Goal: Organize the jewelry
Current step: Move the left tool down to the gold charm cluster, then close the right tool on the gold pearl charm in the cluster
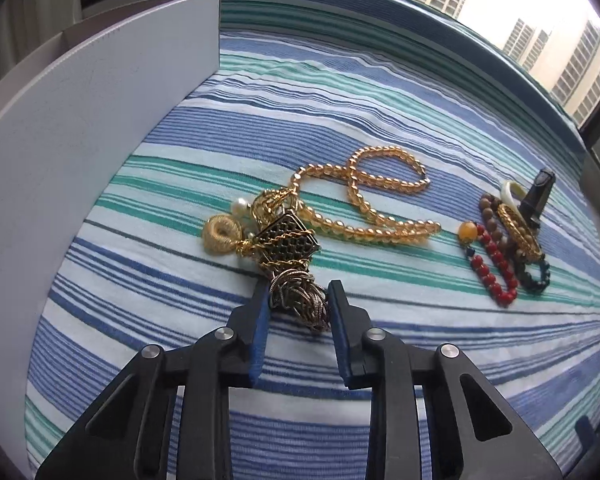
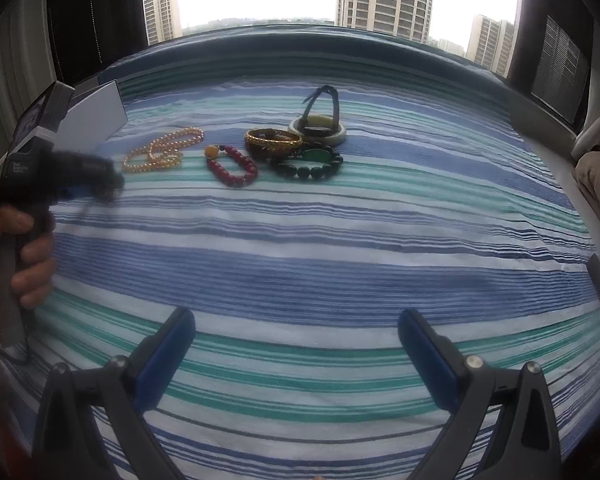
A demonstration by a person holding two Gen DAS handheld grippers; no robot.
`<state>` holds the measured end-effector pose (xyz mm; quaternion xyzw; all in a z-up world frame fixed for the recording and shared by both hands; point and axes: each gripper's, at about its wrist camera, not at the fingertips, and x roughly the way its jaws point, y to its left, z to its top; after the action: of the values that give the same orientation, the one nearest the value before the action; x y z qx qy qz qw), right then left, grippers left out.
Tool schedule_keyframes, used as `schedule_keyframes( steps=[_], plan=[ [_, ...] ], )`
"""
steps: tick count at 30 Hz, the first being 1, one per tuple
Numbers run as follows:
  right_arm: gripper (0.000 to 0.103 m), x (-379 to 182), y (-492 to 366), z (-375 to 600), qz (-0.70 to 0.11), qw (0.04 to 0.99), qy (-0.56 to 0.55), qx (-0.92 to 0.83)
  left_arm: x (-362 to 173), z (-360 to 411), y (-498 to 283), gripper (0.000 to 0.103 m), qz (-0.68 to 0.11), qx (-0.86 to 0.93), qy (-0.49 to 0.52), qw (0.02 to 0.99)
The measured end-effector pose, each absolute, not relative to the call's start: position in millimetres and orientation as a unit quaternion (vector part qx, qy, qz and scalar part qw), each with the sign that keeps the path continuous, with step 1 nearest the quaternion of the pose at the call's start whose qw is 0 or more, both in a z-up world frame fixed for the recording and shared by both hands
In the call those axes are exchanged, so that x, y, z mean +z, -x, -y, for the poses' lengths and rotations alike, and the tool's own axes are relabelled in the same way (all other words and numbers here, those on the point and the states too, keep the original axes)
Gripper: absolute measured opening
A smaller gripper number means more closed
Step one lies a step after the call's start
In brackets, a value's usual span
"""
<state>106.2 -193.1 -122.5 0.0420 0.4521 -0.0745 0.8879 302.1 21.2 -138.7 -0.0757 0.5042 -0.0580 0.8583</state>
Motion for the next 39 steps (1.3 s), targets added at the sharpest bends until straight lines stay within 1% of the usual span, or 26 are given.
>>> schedule_keyframes(
  steps=[3, 8, 13, 14, 16, 18, 20, 23, 25, 27, 30, 31, 32, 33, 34, 35, 39],
  plan=[
    [0.103, -121, -111, 195, -0.451, 0.889, -0.043, -0.071, -136, -34, -281, 0.025, -0.52, -0.093, 0.085, 0.845],
    [0.103, -112, -114, 196, -0.443, 0.893, -0.037, -0.068, -137, -45, -228, 0.025, -0.55, -0.146, 0.071, 0.82],
    [0.103, -100, -111, 194, -0.429, 0.901, -0.042, -0.054, -138, -54, -176, 0.028, -0.573, -0.184, 0.078, 0.795],
    [0.103, -98, -111, 193, -0.425, 0.903, -0.05, -0.041, -137, -56, -170, 0.031, -0.571, -0.184, 0.08, 0.796],
    [0.103, -94, -114, 189, -0.419, 0.904, -0.079, 0.007, -134, -59, -161, 0.045, -0.564, -0.189, 0.084, 0.799],
    [0.103, -92, -124, 184, -0.414, 0.896, -0.131, 0.088, -133, -61, -156, 0.05, -0.556, -0.194, 0.084, 0.804],
    [0.103, -95, -144, 170, -0.442, 0.875, -0.152, 0.126, -133, -60, -152, 0.053, -0.554, -0.197, 0.071, 0.806],
    [0.103, -103, -181, 136, -0.481, 0.846, -0.151, 0.175, -133, -65, -144, 0.058, -0.548, -0.188, 0.062, 0.813],
    [0.103, -113, -206, 106, -0.507, 0.825, -0.138, 0.207, -133, -72, -143, 0.063, -0.546, -0.182, 0.067, 0.815],
    [0.1, -125, -220, 72, -0.526, 0.814, -0.105, 0.222, -134, -82, -139, 0.063, -0.545, -0.176, 0.075, 0.816],
    [0.083, -141, -225, 20, -0.536, 0.809, -0.022, 0.239, -135, -95, -135, 0.063, -0.545, -0.167, 0.083, 0.818],
    [0.069, -147, -225, 8, -0.542, 0.807, 0.001, 0.236, -136, -97, -134, 0.063, -0.545, -0.166, 0.085, 0.818],
    [0.061, -147, -222, 0, -0.528, 0.818, 0.029, 0.226, -136, -100, -133, 0.063, -0.545, -0.165, 0.088, 0.818],
    [0.048, -147, -220, -7, -0.524, 0.822, 0.054, 0.218, -136, -102, -132, 0.063, -0.544, -0.165, 0.089, 0.818],
    [0.017, -145, -218, -6, -0.52, 0.826, 0.059, 0.211, -135, -103, -131, 0.063, -0.544, -0.166, 0.089, 0.818],
    [0.015, -142, -218, 0, -0.52, 0.826, 0.033, 0.216, -135, -104, -130, 0.063, -0.543, -0.167, 0.086, 0.818],
    [0.015, -116, -210, 34, -0.503, 0.835, -0.045, 0.22, -133, -104, -126, 0.063, -0.537, -0.171, 0.077, 0.823]
  ],
)
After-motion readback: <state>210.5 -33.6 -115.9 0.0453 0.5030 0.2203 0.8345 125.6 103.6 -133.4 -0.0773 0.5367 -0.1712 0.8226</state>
